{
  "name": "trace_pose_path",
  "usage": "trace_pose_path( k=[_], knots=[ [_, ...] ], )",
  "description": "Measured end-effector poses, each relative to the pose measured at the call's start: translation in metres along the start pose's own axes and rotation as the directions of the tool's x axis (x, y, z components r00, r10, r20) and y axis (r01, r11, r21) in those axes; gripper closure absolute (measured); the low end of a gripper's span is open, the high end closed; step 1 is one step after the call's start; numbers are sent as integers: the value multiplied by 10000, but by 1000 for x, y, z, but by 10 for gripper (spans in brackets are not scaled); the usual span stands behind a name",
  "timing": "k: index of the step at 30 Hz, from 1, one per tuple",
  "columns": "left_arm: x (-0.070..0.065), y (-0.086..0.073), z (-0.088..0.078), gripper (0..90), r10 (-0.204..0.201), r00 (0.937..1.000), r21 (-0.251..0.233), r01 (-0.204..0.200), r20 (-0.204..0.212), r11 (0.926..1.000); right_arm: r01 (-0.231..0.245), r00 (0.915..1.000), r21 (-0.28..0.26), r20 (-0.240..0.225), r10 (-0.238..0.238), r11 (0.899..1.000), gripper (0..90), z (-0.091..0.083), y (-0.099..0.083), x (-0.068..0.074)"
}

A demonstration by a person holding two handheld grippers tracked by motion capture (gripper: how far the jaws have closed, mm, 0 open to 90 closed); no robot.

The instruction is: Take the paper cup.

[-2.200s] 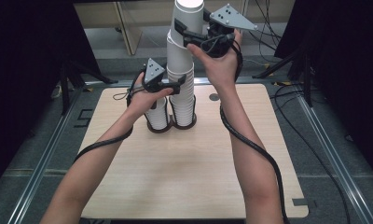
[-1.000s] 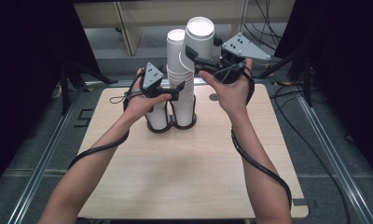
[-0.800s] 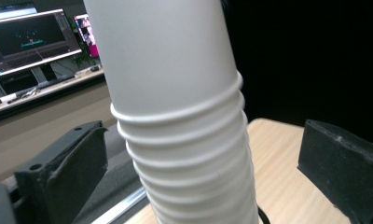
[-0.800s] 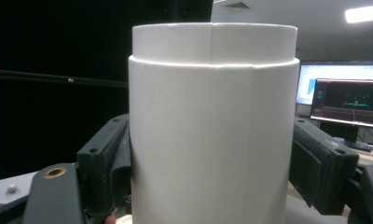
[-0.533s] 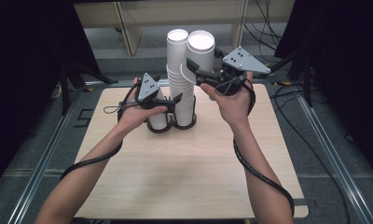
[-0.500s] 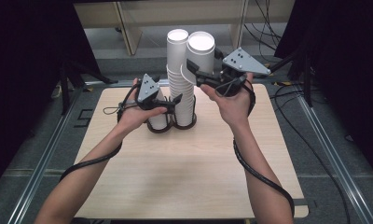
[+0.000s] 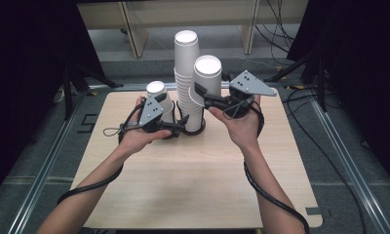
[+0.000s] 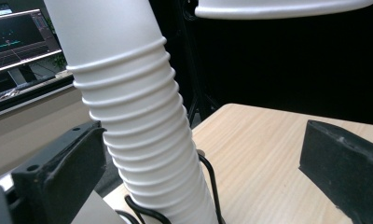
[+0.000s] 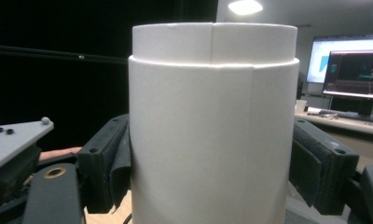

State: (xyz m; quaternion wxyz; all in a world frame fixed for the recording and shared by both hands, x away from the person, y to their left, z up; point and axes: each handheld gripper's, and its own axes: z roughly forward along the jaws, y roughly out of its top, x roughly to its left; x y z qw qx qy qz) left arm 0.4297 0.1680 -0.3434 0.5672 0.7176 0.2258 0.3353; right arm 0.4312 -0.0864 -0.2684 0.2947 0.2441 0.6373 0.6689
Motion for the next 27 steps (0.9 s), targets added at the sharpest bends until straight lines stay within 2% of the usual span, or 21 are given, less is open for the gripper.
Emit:
trace_pose_path(
  k=[10,11,14,17,18,20,22,27],
  knots=[
    [-19,-23,-14,0,-8,9997,268,1,264,9996,-237,9997,411,-63,240,9989,229,-5,-29,4],
    [-21,-26,-15,0,-48,9995,318,38,307,9995,-507,9985,534,-159,516,9973,229,-6,-33,6],
    [-26,-35,-17,0,-130,9993,392,117,347,9992,-471,9987,598,-157,481,9971,229,-6,-43,7],
    [-30,-43,-20,0,-175,9991,492,156,382,9987,-762,9968,826,-188,780,9937,229,-8,-54,10],
    [-32,-46,-21,0,-174,9990,546,151,414,9984,-618,9977,847,-215,638,9945,229,-8,-57,10],
    [-35,-51,-23,0,-191,9987,615,162,473,9980,-942,9948,1066,-275,976,9898,229,-9,-64,12],
    [-38,-56,-25,0,-230,9985,641,197,504,9977,-758,9963,1119,-321,799,9908,229,-9,-71,13],
    [-47,-70,-30,0,-317,9974,756,268,648,9968,-1067,9919,1462,-534,1155,9835,229,-10,-90,19]
  ],
)
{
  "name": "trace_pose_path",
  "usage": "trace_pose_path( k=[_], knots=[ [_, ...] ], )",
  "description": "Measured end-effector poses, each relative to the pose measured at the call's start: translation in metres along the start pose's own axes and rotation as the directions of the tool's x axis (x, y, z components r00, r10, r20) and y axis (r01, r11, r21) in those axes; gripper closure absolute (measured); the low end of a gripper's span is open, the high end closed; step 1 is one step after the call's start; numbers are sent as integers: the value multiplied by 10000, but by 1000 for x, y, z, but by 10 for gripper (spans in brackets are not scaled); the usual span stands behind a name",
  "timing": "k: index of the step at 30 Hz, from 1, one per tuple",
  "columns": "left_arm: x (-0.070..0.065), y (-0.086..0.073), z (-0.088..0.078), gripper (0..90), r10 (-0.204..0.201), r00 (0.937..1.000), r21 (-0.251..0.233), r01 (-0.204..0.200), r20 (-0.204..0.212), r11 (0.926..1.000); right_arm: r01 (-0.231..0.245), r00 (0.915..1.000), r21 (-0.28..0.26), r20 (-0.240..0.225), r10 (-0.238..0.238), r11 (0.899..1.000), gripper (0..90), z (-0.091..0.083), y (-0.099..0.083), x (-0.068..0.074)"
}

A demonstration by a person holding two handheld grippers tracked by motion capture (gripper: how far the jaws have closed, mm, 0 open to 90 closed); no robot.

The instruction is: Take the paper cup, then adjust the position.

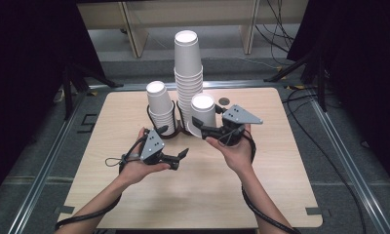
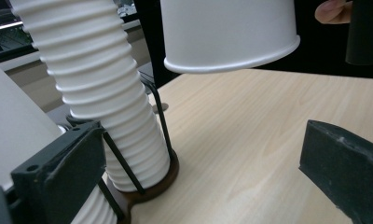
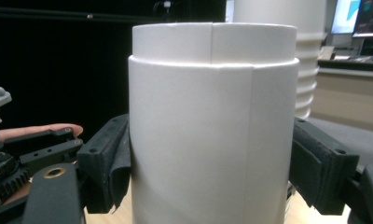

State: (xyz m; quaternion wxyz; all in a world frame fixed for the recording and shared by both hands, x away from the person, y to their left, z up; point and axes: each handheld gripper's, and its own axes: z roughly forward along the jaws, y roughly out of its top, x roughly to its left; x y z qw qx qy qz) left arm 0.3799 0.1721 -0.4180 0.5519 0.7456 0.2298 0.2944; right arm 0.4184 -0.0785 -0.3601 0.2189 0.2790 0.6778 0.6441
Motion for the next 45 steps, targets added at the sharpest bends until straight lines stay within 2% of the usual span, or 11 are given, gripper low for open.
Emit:
trace_pose_path(
  k=[4,8,10,20,21,25,28,33,34,42,45],
  knots=[
    [-10,-18,-3,0,-7,9999,327,2,143,9995,123,9997,139,-236,-119,9998,228,1,-17,3],
    [-16,-34,-4,0,-240,9995,404,231,198,9989,-275,9982,435,-515,297,9987,228,2,-36,8],
    [-18,-40,-7,0,-133,9997,578,122,200,9983,-307,9979,515,-550,335,9982,228,2,-46,11],
    [-33,-65,-16,0,-350,9978,607,316,556,9977,-493,9954,1116,-763,580,9925,226,-3,-86,16],
    [-34,-67,-16,0,-427,9973,518,397,596,9979,-700,9929,1081,-881,797,9917,226,-3,-89,17],
    [-36,-67,-19,0,-443,9964,658,396,723,9970,-592,9940,1113,-853,689,9920,226,-5,-91,18],
    [-37,-67,-17,0,-599,9944,446,562,873,9974,-494,9943,1067,-884,590,9931,227,-5,-91,19],
    [-35,-63,-17,0,-798,9928,397,765,892,9963,-884,9903,1145,-965,996,9895,226,-8,-88,21],
    [-34,-62,-18,0,-787,9929,425,752,888,9963,-619,9924,1026,-999,722,9928,225,-7,-88,20],
    [-28,-51,-15,0,-1197,9865,156,1187,1119,9928,-766,9873,1075,-1305,904,9913,224,-2,-86,22],
    [-28,-47,-13,0,-1023,9875,246,1001,1200,9947,-680,9882,973,-1302,804,9929,224,0,-84,21]
  ],
)
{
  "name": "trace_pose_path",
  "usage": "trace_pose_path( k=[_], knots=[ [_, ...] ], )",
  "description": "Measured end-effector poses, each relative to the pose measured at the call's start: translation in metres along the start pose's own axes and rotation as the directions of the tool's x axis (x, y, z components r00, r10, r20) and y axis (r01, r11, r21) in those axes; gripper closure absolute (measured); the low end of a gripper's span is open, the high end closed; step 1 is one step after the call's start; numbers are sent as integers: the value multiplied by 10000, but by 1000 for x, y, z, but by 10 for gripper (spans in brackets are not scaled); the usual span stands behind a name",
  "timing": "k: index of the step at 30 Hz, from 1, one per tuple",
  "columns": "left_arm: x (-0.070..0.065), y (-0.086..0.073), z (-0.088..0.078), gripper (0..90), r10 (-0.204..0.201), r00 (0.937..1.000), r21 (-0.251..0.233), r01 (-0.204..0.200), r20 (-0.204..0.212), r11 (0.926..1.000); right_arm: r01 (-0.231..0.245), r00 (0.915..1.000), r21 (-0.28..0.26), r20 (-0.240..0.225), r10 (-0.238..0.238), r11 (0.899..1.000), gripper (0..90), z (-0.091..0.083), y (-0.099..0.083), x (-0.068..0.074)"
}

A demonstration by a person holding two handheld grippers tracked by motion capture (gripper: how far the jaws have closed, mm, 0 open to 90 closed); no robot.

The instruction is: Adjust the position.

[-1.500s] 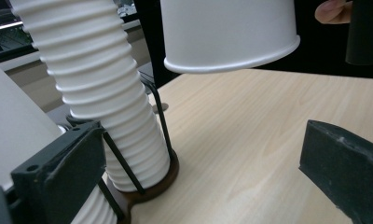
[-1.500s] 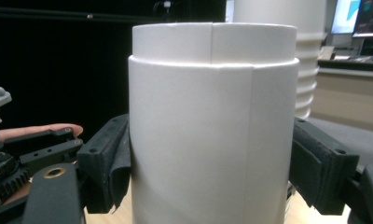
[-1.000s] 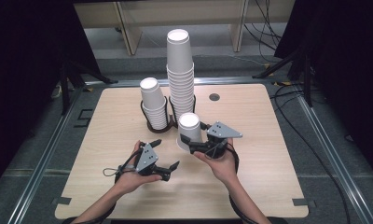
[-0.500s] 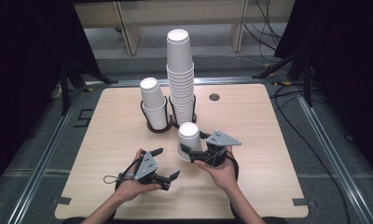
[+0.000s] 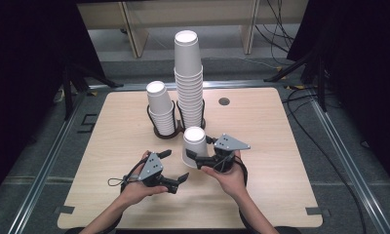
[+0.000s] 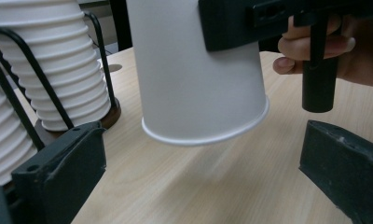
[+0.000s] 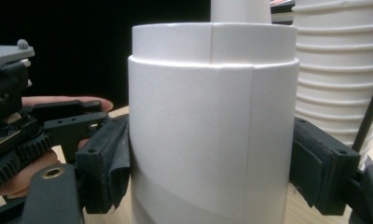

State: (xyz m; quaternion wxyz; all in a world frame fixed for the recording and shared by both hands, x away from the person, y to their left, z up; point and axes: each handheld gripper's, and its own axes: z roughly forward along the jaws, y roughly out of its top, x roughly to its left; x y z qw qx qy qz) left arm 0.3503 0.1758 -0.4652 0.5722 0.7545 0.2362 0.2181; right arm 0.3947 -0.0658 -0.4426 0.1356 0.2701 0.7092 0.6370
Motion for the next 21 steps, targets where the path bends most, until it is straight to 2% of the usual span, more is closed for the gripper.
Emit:
trace_pose_path(
  k=[1,3,4,6,7,8,10,11,13,14,16,17,20,21],
  knots=[
    [0,1,1,0,36,10000,50,-36,37,10000,160,9999,12,-61,-160,9999,224,0,2,-2],
    [2,4,4,0,58,10000,112,-59,46,9999,-76,9999,-16,-90,76,10000,224,1,5,-2],
    [2,5,5,0,87,10000,102,-87,43,9999,115,9999,-114,-69,-116,9999,224,1,7,-3],
    [2,8,8,0,106,9999,-108,-105,93,9999,189,9998,-96,-70,-190,9998,224,1,10,-2],
    [2,9,7,0,170,9998,36,-170,55,9998,236,9997,-130,3,-236,9996,224,1,11,-1],
    [3,10,9,0,121,9999,-149,-120,61,9998,339,9994,-123,-111,-340,9994,224,2,12,-1],
    [4,12,8,0,82,10000,-19,-82,11,10000,326,9994,-196,-91,-328,9993,224,3,14,0],
    [4,12,8,0,79,10000,-18,-79,4,10000,286,9996,-44,-26,-286,9996,224,4,14,1],
    [4,12,9,0,70,10000,-15,-70,13,10000,220,9995,-9,-222,-221,9998,224,5,13,3],
    [5,12,10,0,46,10000,-23,-46,10,10000,380,9991,13,-180,-379,9993,224,5,13,3],
    [6,12,13,0,-12,10000,-112,12,26,9999,205,9996,66,-193,-204,9998,224,7,10,5],
    [6,12,13,0,-11,10000,13,11,4,10000,290,9991,-1,-319,-290,9996,224,9,10,4],
    [6,11,17,0,-45,10000,44,45,16,10000,267,9992,77,-284,-264,9996,224,11,7,7],
    [6,10,20,0,-64,10000,-25,64,64,10000,176,9988,94,-449,-172,9998,224,12,7,7]
  ],
)
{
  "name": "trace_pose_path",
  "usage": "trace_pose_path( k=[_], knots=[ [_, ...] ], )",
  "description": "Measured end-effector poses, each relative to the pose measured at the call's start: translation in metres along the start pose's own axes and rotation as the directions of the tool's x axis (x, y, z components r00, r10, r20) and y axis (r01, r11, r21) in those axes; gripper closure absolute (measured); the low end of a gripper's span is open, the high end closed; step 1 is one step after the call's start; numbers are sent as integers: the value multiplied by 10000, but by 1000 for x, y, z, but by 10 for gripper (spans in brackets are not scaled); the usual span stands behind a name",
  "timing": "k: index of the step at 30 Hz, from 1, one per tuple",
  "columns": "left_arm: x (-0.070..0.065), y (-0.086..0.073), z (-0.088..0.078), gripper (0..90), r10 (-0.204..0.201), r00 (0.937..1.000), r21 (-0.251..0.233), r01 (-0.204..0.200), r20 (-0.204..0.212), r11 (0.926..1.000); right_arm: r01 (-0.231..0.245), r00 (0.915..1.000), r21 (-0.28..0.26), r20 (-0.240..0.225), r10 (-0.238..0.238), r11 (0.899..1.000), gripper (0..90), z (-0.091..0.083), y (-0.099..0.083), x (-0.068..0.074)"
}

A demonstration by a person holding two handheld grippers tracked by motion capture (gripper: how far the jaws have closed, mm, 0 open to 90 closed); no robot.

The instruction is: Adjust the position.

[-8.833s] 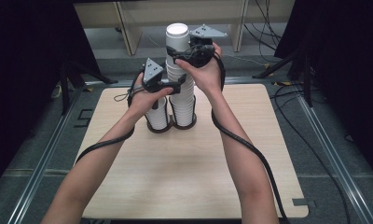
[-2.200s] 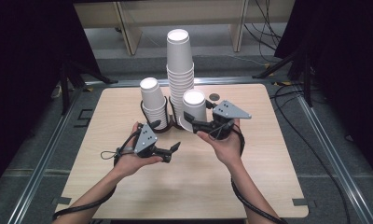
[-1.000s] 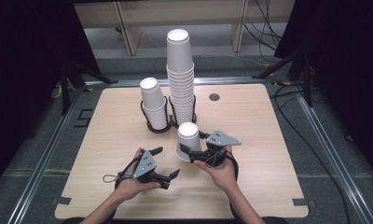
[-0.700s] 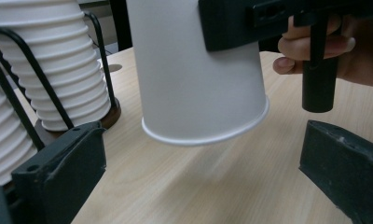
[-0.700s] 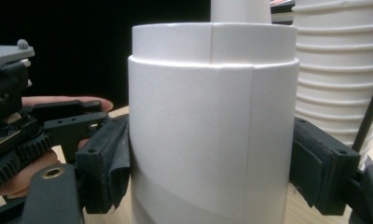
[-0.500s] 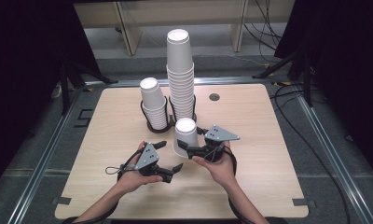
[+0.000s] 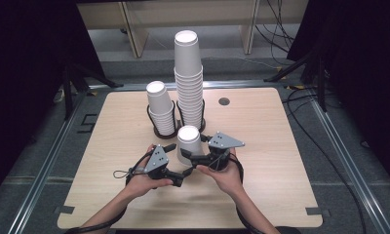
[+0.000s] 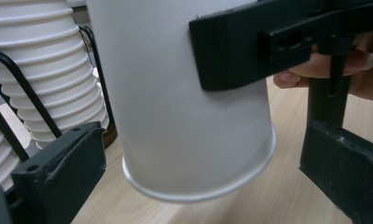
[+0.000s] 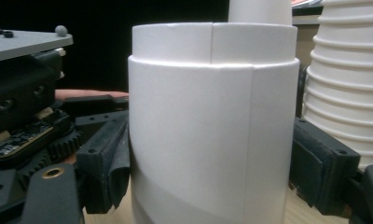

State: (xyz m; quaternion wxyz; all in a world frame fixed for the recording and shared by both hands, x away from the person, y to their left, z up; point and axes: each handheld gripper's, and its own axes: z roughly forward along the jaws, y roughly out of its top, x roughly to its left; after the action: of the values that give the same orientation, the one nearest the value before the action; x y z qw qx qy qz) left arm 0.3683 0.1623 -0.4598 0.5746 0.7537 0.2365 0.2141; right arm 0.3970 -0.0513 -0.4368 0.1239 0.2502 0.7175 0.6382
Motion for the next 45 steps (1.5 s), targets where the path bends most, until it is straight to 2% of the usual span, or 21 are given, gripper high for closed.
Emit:
trace_pose_path(
  k=[1,2,6,7,8,17,18,22,23,26,27,28,29,32,33,34,36,38,39,42,45],
  knots=[
    [0,1,0,0,33,10000,141,-32,-24,9999,153,9999,-46,55,-153,9999,224,1,0,-1],
    [1,1,2,0,26,10000,73,-26,-5,10000,129,9998,110,140,-130,9999,224,0,0,-1],
    [2,2,6,0,64,10000,162,-65,10,9998,310,9995,-53,79,-309,9995,224,1,-1,-2],
    [2,2,7,0,34,10000,175,-34,17,9998,30,10000,183,-8,-30,9998,224,0,-1,0],
    [2,1,8,0,22,10000,100,-22,36,9999,7,9999,108,-124,-6,9999,224,1,-1,0],
    [5,2,12,1,-60,10000,206,59,59,9998,46,9998,162,-178,-43,9999,224,3,-3,1],
    [5,1,14,1,-109,9999,50,108,130,9999,125,9998,81,-166,-124,9999,224,3,-3,1],
    [6,1,14,5,-69,9998,225,65,169,9997,208,9997,-39,-151,-208,9998,223,3,-3,0],
    [6,1,14,6,-59,9998,234,54,183,9997,-13,9998,67,-201,15,10000,224,3,-3,2],
    [6,1,14,6,-82,9998,262,77,187,9996,58,9998,134,-212,-55,9999,224,4,-3,2],
    [7,1,16,6,-123,9997,131,121,200,9998,172,9996,105,-212,-170,9998,224,4,-3,1],
    [7,2,15,9,-112,9998,241,107,176,9997,186,9996,152,-199,-183,9997,224,4,-4,1],
    [8,2,16,10,-133,9997,232,128,224,9996,-41,9993,143,-367,46,9999,224,5,-4,3],
    [8,2,17,14,-123,9996,295,116,246,9995,330,9990,36,-288,-329,9994,224,6,-5,2],
    [7,1,19,17,-133,9995,179,128,275,9998,12,9995,282,-319,-3,9996,224,6,-6,4],
    [7,1,18,21,-89,9997,358,80,245,9993,-26,9991,219,-412,35,9998,223,6,-6,4],
    [8,0,18,37,-114,9995,376,104,284,9992,-5,9991,225,-416,14,9997,222,6,-6,4],
    [8,-1,19,50,-167,9995,293,159,275,9994,263,9993,200,-280,-257,9995,218,6,-6,3],
    [9,-1,18,61,-191,9995,356,181,264,9992,11,9993,280,-372,0,9996,215,7,-7,4],
    [10,-1,17,95,-114,9995,332,104,292,9994,97,9994,278,-323,-88,9996,199,7,-7,2],
    [11,-1,16,129,-18,9995,291,9,302,9996,-99,9992,329,-393,112,9994,180,8,-7,3]
  ],
)
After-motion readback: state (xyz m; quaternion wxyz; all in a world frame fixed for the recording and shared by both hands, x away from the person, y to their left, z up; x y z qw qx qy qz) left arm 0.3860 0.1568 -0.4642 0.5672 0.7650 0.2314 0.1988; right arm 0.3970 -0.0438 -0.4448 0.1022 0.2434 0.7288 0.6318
